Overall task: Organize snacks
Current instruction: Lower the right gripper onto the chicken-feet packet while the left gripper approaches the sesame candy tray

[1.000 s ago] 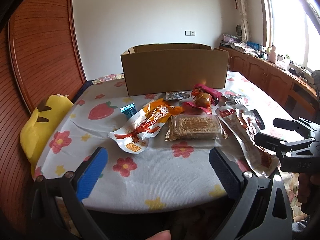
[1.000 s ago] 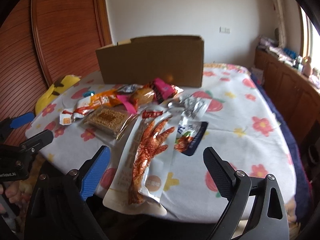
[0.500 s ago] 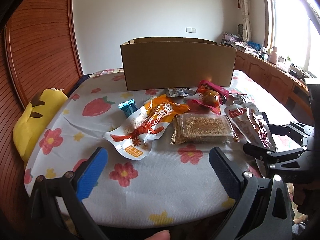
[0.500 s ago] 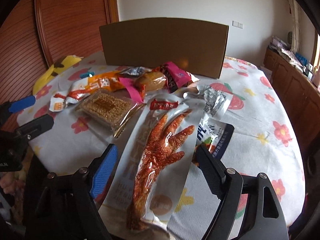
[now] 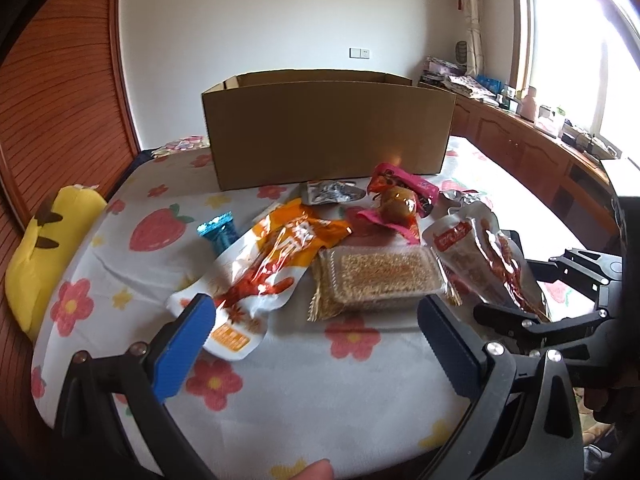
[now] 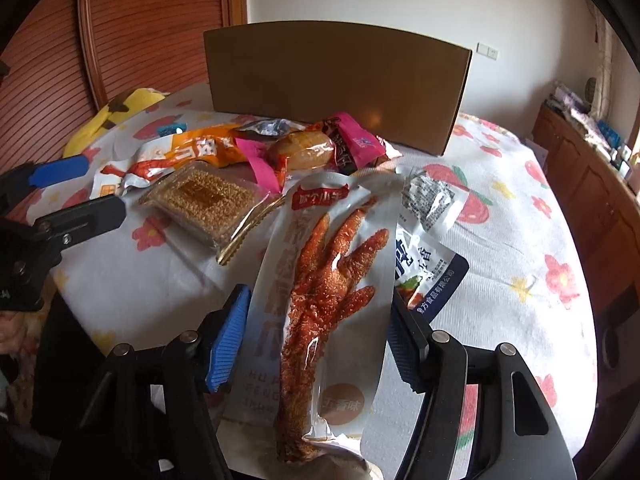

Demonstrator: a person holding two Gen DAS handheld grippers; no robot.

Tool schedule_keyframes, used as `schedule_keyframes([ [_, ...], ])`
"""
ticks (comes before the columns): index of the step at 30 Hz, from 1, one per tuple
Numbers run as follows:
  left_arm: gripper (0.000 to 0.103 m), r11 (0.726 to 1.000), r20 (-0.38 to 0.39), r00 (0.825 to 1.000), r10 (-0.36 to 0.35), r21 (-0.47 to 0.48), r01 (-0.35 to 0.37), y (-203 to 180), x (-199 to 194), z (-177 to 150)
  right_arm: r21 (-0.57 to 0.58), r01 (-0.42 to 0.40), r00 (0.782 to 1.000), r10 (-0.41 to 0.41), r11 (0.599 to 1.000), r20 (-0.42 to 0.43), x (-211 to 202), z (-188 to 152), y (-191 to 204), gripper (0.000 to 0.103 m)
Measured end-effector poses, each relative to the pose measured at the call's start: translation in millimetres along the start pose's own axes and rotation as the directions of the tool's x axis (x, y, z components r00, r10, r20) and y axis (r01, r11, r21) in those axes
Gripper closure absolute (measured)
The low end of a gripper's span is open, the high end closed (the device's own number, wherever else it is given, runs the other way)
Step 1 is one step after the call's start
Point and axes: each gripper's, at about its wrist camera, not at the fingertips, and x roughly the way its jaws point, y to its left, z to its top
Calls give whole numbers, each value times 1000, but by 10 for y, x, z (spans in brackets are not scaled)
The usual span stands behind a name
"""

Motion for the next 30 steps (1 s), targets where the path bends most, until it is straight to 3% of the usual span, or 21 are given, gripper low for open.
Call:
schedule_keyframes([
  [6,2,999,-43,998,-37,11,38,-97,160,96,10,-41,999,41,999,16,-115,30,-73,63],
  [13,2,995,-86,992,-97,10,98,-225,307,209,46,-95,995,94,994,33,-168,-1,-201,67],
  [30,0,997,-217,974,-67,33,76,-375,773,346,51,-130,988,126,990,84,-216,-38,-409,66],
])
